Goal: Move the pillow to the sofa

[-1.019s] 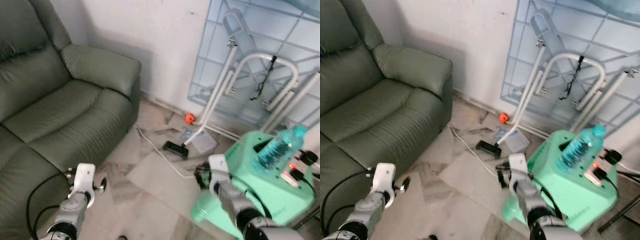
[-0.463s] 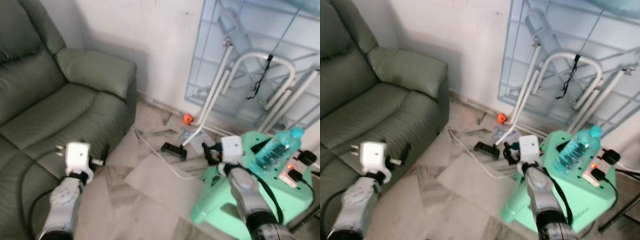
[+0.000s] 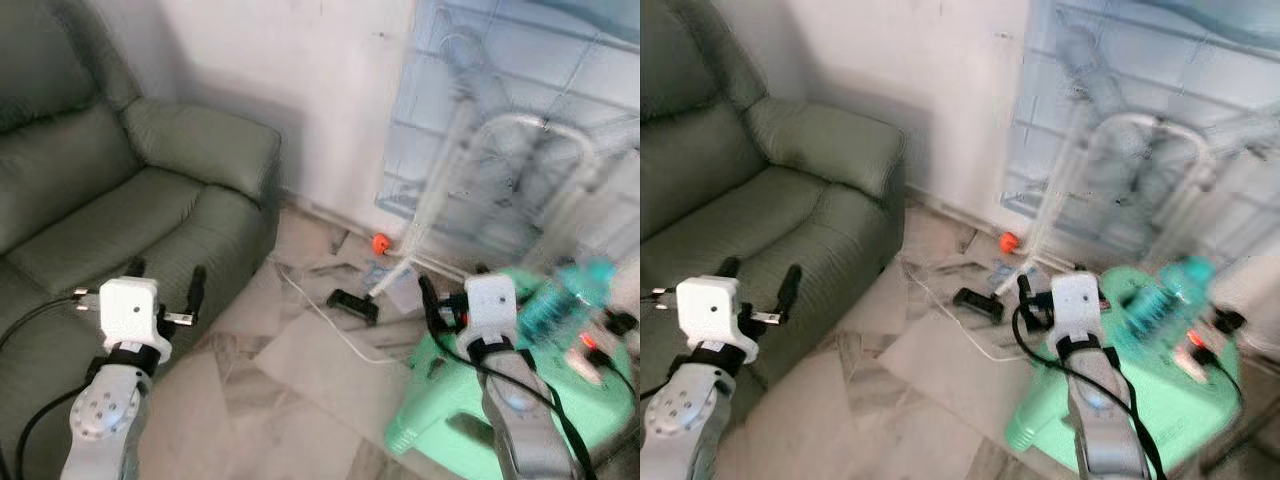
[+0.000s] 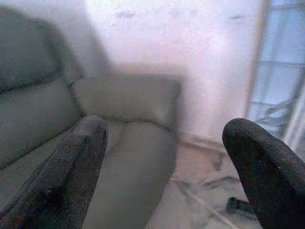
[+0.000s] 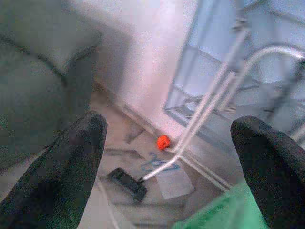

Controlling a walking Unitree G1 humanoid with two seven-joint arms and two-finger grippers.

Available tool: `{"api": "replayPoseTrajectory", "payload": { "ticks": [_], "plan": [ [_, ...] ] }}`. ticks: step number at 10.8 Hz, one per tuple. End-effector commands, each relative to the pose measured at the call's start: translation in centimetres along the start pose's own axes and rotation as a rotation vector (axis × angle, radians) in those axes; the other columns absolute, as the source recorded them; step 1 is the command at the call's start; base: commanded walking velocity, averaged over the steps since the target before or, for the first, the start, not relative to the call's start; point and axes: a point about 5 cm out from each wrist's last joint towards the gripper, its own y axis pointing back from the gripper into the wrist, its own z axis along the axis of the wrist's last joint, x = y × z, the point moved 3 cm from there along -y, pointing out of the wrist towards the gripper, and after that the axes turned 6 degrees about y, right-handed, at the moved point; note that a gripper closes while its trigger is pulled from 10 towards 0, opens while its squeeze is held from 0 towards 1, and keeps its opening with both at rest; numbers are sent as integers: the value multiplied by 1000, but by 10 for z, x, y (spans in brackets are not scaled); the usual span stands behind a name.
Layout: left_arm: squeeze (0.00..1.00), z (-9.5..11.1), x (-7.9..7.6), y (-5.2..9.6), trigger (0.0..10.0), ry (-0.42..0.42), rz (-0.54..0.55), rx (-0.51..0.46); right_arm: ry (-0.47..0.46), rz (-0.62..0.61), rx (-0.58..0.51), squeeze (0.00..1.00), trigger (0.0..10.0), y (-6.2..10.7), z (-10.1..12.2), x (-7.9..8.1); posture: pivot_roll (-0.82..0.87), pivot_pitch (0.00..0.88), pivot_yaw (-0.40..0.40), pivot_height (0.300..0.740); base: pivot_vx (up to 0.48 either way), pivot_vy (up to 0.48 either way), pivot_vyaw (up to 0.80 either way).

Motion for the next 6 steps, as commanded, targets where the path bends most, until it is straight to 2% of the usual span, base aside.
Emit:
{"api": "replayPoseTrajectory", "payload": {
  "ticks": [1, 3, 4, 6],
  "plan": [
    [0, -1, 4, 2, 10000, -4, 32, 19, 5, 5, -17, 0, 10000, -2, 10, 2, -23, 68, -93, 740, 0, 0, 800],
    [0, 1, 2, -5, 10000, -24, 66, 32, 42, 43, -23, 0, 10000, -6, 19, 8, -14, 67, -104, 740, 0, 0, 800],
    [0, 3, 2, -9, 10000, 3, 42, 24, 53, 63, -38, 0, 10000, -9, 27, 11, -17, 62, -107, 740, 0, 0, 800],
    [0, 3, 2, -11, 10000, 0, 54, 28, 63, 69, -55, 0, 10000, -11, 34, 10, -18, 56, -110, 740, 0, 0, 800]
  ]
}}
